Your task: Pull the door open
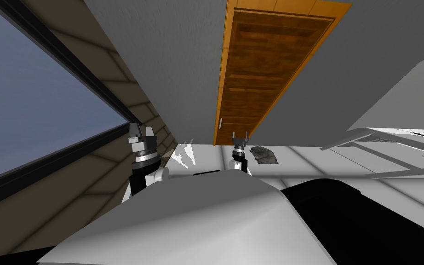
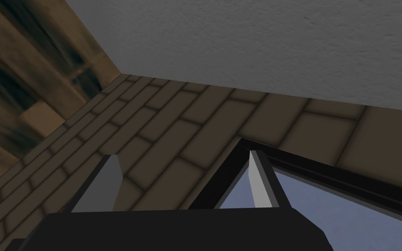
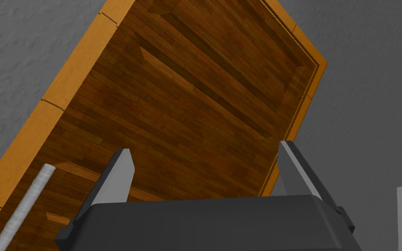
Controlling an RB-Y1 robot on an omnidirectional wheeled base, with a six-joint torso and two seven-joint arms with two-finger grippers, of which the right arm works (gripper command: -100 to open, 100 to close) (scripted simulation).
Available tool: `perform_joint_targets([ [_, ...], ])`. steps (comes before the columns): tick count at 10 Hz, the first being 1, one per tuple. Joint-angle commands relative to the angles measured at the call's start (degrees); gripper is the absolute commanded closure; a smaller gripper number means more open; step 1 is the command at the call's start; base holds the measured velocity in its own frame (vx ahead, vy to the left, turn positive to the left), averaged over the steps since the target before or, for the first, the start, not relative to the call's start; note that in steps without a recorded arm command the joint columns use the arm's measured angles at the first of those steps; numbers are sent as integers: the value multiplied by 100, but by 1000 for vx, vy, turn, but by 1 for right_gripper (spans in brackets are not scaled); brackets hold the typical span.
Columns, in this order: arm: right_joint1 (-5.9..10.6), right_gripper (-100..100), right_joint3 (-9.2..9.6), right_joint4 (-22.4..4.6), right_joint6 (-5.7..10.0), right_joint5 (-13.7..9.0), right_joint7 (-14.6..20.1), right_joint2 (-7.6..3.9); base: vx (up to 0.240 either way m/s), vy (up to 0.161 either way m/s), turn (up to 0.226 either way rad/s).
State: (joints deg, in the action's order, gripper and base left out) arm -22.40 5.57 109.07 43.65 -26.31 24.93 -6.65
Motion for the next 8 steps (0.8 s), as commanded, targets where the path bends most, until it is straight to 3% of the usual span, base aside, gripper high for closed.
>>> perform_joint_targets([
  [1, -5, -100, 72, -173, 73, -193, 149, -51, 108, -35, 156],
  [8, 158, -100, 340, -1132, 397, -1046, 783, -270, 93, -36, 149],
])
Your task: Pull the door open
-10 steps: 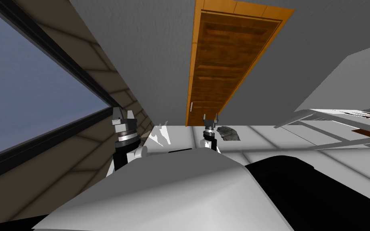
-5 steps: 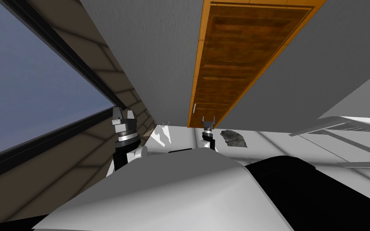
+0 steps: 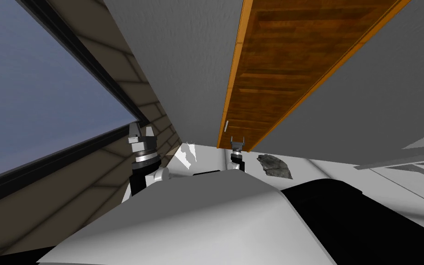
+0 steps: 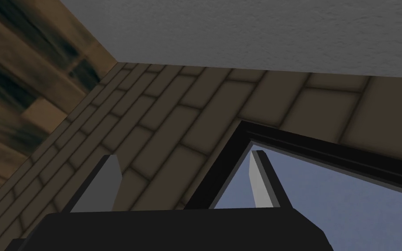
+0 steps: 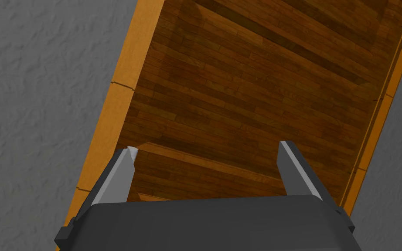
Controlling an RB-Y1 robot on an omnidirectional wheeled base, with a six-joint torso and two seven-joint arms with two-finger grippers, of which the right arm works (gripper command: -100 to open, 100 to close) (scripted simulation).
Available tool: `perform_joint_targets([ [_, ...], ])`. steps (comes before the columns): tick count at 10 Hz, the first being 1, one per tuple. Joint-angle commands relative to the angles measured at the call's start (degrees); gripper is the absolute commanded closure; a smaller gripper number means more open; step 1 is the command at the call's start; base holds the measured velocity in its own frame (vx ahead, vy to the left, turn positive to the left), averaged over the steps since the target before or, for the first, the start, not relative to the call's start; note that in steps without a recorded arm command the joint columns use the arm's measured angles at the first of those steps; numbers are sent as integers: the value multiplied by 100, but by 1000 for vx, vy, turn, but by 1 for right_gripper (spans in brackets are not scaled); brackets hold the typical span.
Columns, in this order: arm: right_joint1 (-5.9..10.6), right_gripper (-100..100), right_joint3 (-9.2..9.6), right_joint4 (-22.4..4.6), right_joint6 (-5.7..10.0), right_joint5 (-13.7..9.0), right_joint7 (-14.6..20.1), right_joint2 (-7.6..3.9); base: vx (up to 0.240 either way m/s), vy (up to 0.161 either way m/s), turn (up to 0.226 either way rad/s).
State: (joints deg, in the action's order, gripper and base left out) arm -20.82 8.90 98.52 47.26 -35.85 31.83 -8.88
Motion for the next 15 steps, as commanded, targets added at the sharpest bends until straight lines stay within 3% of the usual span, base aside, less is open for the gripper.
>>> perform_joint_targets([
  [1, 24, -100, 45, -214, 83, -215, 183, -77, 89, -41, 154],
  [3, 48, -100, 83, -352, 129, -337, 274, -107, 73, -38, 98],
  [15, 315, -100, 520, -1920, 659, -1731, 1309, -434, 79, -50, 139],
])
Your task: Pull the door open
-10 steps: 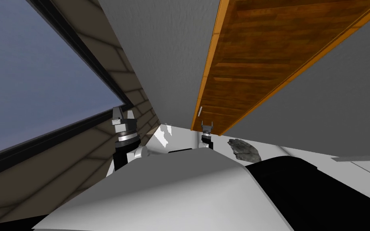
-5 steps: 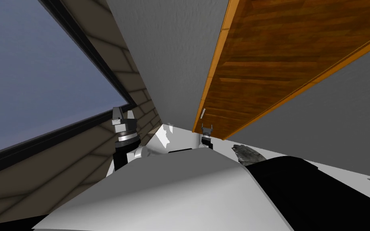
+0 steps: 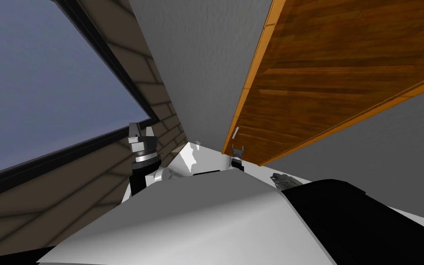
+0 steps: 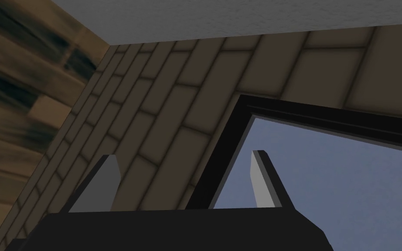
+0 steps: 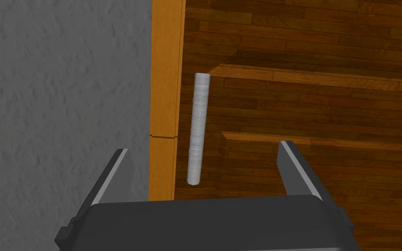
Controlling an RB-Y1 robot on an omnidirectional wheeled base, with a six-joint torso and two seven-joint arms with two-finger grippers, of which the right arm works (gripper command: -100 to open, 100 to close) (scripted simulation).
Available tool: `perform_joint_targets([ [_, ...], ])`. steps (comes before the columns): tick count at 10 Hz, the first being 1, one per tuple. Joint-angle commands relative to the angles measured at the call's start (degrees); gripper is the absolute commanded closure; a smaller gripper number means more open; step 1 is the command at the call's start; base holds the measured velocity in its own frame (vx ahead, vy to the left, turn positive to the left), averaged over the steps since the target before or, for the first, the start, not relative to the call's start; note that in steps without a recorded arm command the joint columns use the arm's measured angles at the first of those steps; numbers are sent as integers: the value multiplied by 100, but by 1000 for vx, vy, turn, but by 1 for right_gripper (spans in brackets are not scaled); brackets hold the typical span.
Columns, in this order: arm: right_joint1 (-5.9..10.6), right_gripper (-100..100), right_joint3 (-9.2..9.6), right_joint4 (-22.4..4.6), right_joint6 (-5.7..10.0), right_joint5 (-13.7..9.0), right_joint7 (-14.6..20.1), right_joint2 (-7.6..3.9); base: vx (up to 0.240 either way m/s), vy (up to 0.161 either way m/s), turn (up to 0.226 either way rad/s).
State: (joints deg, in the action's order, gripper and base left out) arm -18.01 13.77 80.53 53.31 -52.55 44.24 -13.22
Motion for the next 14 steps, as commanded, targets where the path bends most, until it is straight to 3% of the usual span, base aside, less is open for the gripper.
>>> perform_joint_targets([
  [1, 53, -100, 65, -235, 93, -162, 143, -23, 74, -55, 122],
  [7, 179, -100, 273, -978, 344, -823, 634, -169, 79, -63, 128],
  [8, 179, -100, 273, -978, 344, -823, 634, -169, 74, -68, 88],
  [14, 293, -100, 460, -1649, 570, -1419, 1077, -297, 85, -80, 115],
])
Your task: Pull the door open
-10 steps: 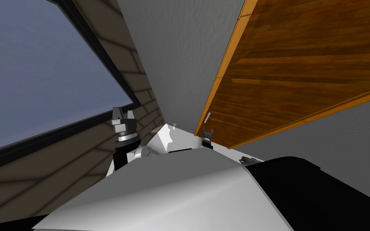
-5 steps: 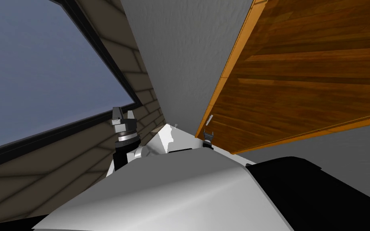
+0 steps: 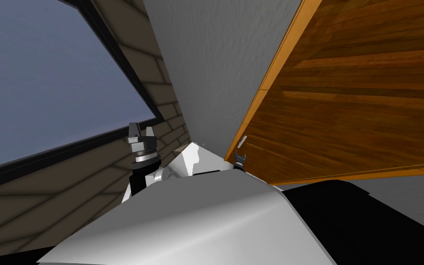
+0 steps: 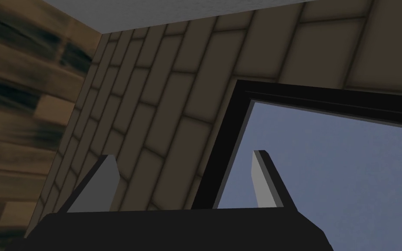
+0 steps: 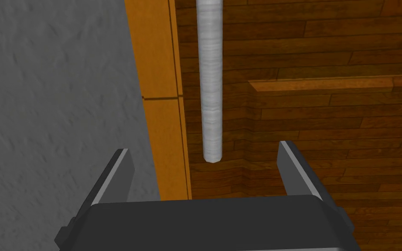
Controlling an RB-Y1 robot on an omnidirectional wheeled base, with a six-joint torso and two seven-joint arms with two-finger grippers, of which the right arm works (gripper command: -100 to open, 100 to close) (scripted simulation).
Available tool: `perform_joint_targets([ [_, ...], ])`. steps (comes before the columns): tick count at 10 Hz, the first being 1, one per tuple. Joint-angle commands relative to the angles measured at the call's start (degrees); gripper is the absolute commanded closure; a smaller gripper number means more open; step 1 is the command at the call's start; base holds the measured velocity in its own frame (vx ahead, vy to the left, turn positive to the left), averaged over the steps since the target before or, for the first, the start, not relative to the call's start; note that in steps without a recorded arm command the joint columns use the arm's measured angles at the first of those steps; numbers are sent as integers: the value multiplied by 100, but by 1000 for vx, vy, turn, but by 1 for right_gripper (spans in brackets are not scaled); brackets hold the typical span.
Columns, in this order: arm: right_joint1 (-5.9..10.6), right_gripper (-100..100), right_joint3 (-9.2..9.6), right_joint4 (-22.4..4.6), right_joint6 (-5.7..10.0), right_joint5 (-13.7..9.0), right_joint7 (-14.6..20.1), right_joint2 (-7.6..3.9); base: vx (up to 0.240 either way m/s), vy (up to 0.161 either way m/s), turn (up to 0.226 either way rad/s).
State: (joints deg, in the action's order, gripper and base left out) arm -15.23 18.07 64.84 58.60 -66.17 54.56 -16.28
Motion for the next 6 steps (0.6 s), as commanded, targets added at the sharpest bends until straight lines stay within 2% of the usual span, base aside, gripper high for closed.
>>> perform_joint_targets([
  [1, 34, -100, 60, -188, 78, -154, 116, -12, 89, -110, 132],
  [3, 58, -100, 100, -331, 127, -281, 211, -38, 87, -81, 73],
  [4, 27, -100, 87, -255, 108, -235, 170, -36, 39, -36, 18],
  [5, 25, -100, 87, -349, 104, -229, 341, -136, 102, -11, -22],
  [6, 22, -100, 86, -390, 100, -222, 419, -183, 151, 1, -13],
])
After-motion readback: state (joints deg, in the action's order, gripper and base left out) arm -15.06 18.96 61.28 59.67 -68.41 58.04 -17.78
